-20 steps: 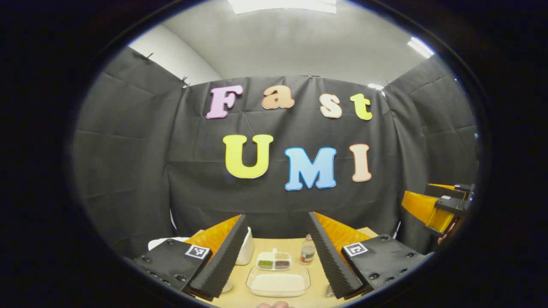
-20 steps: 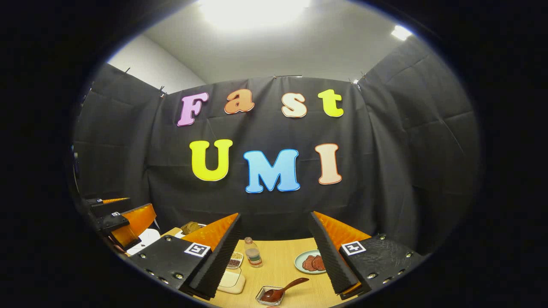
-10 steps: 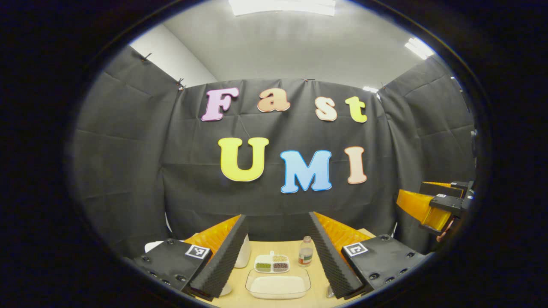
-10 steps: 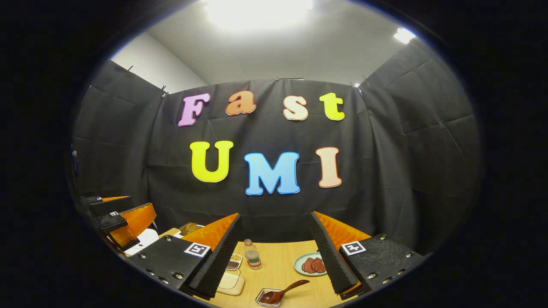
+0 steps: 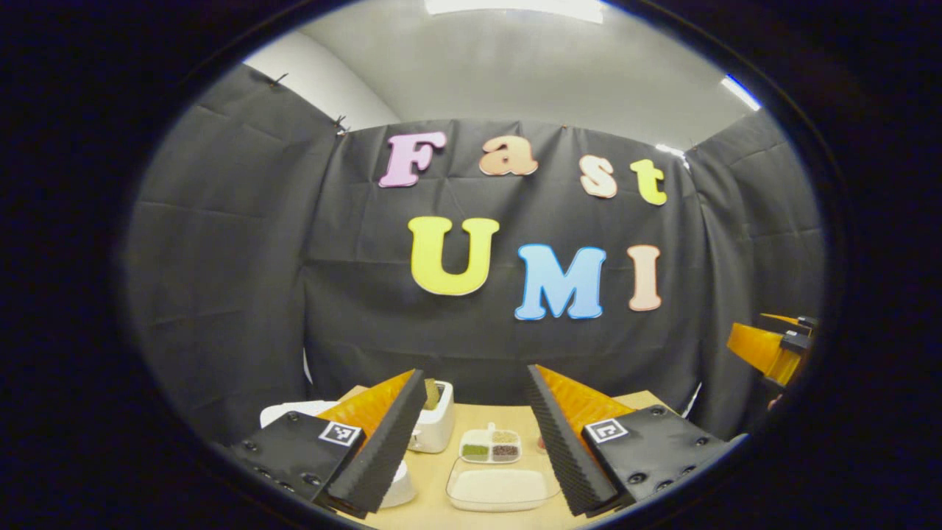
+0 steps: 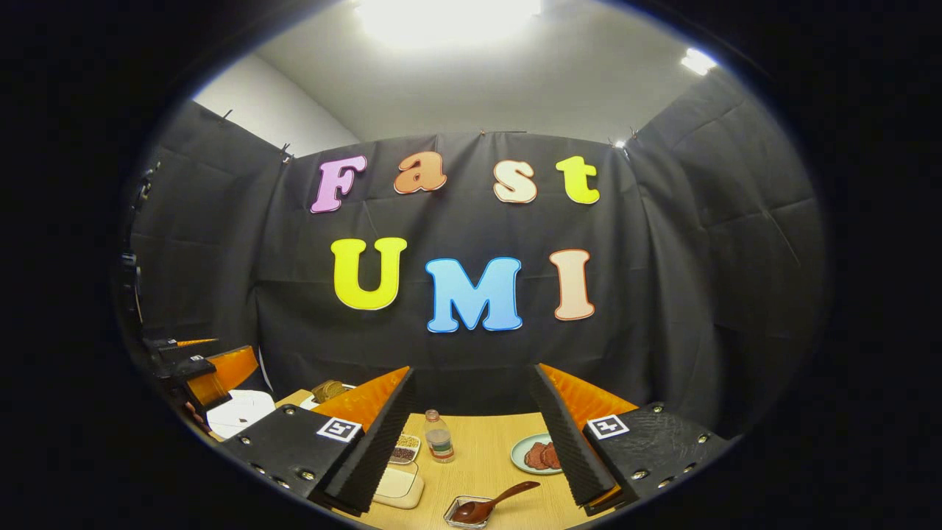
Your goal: Close the left gripper, press the button to open the rice cooker; take a wooden spoon from the chopstick holder with the right hand, scoop a spoonful of rice and pour it into the rice cooker, then put the wooden spoon back into the chopstick holder.
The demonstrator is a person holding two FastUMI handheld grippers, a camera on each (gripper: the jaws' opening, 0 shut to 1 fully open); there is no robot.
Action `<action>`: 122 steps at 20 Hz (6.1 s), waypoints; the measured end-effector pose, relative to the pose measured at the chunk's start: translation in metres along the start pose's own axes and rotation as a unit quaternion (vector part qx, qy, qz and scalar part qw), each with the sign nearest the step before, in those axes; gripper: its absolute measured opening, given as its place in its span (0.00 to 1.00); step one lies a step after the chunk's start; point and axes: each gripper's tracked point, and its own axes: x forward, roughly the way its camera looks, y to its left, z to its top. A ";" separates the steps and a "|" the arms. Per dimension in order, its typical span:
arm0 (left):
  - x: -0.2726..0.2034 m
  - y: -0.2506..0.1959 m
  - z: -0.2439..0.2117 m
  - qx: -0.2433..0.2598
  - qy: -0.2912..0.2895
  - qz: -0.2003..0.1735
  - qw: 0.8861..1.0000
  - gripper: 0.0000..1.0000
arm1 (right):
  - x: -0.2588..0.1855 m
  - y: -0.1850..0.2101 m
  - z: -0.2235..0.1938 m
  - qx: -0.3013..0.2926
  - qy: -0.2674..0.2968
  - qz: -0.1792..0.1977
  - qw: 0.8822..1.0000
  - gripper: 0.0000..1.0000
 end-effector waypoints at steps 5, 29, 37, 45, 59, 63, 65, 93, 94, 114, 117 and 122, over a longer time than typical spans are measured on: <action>0.014 0.057 -0.035 -0.007 0.049 0.031 0.998 0.75 | 0.005 0.009 -0.016 -0.002 0.022 0.013 1.000 0.96; 0.061 0.221 -0.250 -0.129 0.329 0.123 0.927 0.07 | 0.030 0.002 -0.056 -0.006 0.071 0.011 0.997 0.96; 0.077 0.228 -0.153 -0.067 0.213 0.145 0.964 0.14 | 0.030 0.003 -0.055 -0.009 0.066 0.019 0.998 0.96; 0.047 0.195 -0.027 -0.026 0.048 0.137 0.989 0.81 | 0.023 -0.001 -0.053 -0.005 0.047 0.026 0.999 0.96; -0.023 0.065 -0.009 0.021 -0.023 0.052 0.998 0.92 | 0.031 -0.068 -0.135 0.039 0.131 -0.028 0.990 0.96; -0.025 0.052 -0.017 0.018 -0.009 0.049 0.999 0.94 | 0.035 -0.080 -0.191 0.075 0.183 -0.032 0.980 0.96; -0.026 0.047 -0.019 0.021 -0.006 0.049 0.999 0.95 | 0.037 -0.086 -0.218 0.082 0.205 -0.034 0.975 0.96; 0.005 0.066 -0.048 0.015 0.028 -0.001 1.000 0.94 | 0.062 -0.025 -0.270 0.168 0.245 -0.028 0.954 0.07; 0.007 0.074 -0.049 0.013 0.027 0.000 1.000 0.94 | 0.060 -0.022 -0.260 0.160 0.240 -0.027 0.957 0.07; -0.004 0.110 -0.069 0.024 0.023 -0.026 0.999 0.97 | 0.138 0.174 -0.249 -0.002 0.206 0.162 0.965 0.07; -0.006 0.112 -0.084 0.027 0.039 -0.035 0.998 0.96 | 0.148 0.177 -0.293 -0.051 0.232 0.159 0.958 0.07; -0.005 0.128 -0.102 0.021 0.058 -0.030 0.998 0.95 | 0.137 0.203 -0.318 -0.021 0.257 0.184 0.948 0.07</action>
